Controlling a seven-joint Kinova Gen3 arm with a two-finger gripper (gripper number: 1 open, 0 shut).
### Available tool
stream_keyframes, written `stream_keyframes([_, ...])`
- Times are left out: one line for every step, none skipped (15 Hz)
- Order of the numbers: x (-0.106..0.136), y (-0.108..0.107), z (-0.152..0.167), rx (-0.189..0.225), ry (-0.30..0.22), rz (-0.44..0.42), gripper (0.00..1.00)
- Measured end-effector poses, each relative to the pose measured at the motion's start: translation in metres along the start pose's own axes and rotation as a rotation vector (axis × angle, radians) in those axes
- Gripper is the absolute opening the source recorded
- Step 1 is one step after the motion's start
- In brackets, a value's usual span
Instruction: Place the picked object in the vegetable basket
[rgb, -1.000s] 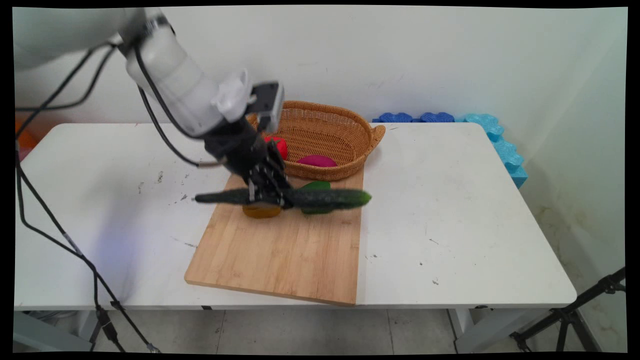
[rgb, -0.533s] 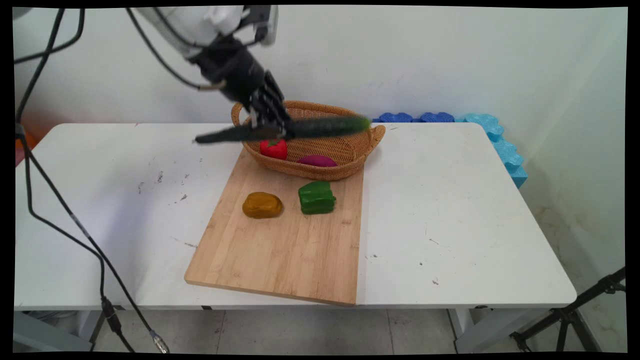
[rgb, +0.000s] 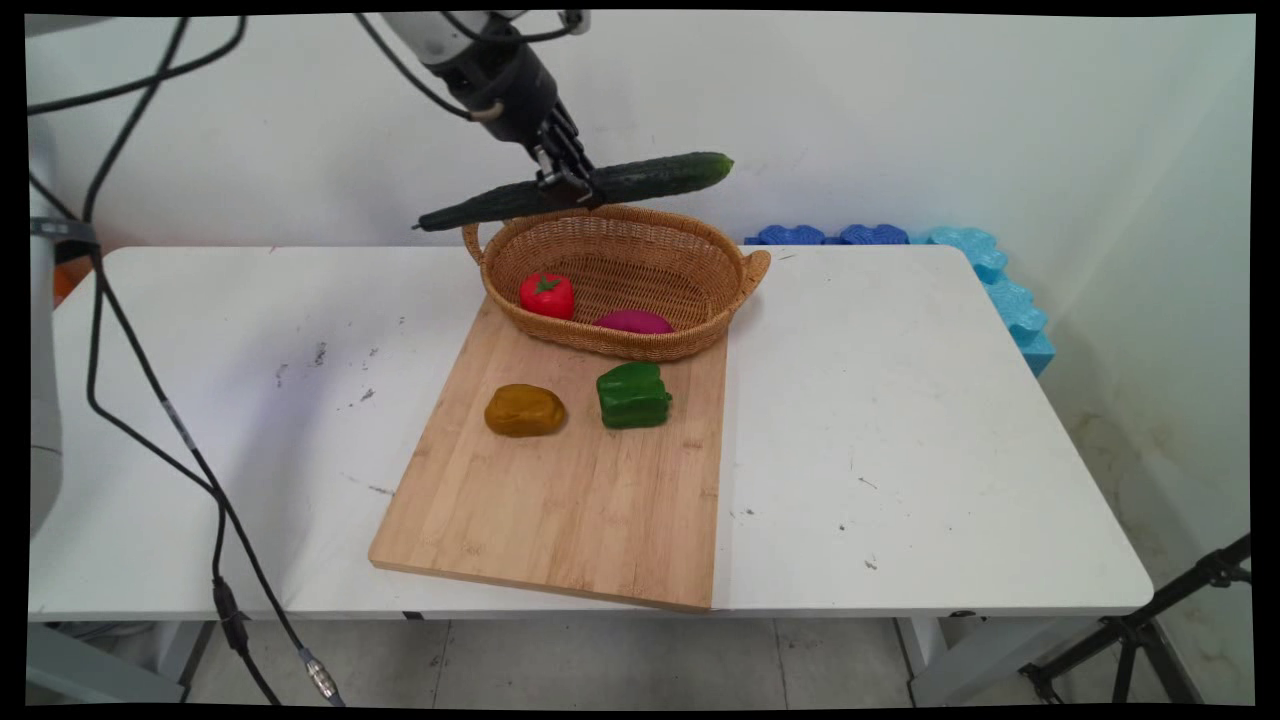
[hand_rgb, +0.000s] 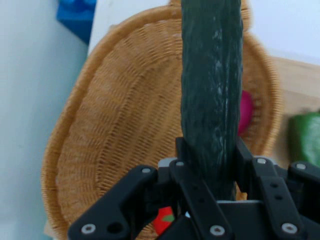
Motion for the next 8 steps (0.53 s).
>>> stream_keyframes([0.001, -0.006, 0.011, 0.013, -0.01, -0.015, 0.0])
stream_keyframes([0.001, -0.011, 0.021, 0.024, -0.021, -0.026, 0.0])
stream_keyframes([0.001, -0.016, 0.032, 0.033, -0.035, -0.036, 0.0])
stream_keyframes([0.0, -0.019, 0.042, 0.038, -0.049, -0.042, 0.0])
stream_keyframes([-0.001, -0.021, 0.052, 0.043, -0.062, -0.047, 0.0])
stream_keyframes([-0.004, -0.024, 0.066, 0.047, -0.082, -0.051, 0.0])
stream_keyframes([-0.005, -0.025, 0.074, 0.05, -0.095, -0.053, 0.0])
stream_keyframes([-0.007, -0.027, 0.085, 0.052, -0.112, -0.054, 0.0])
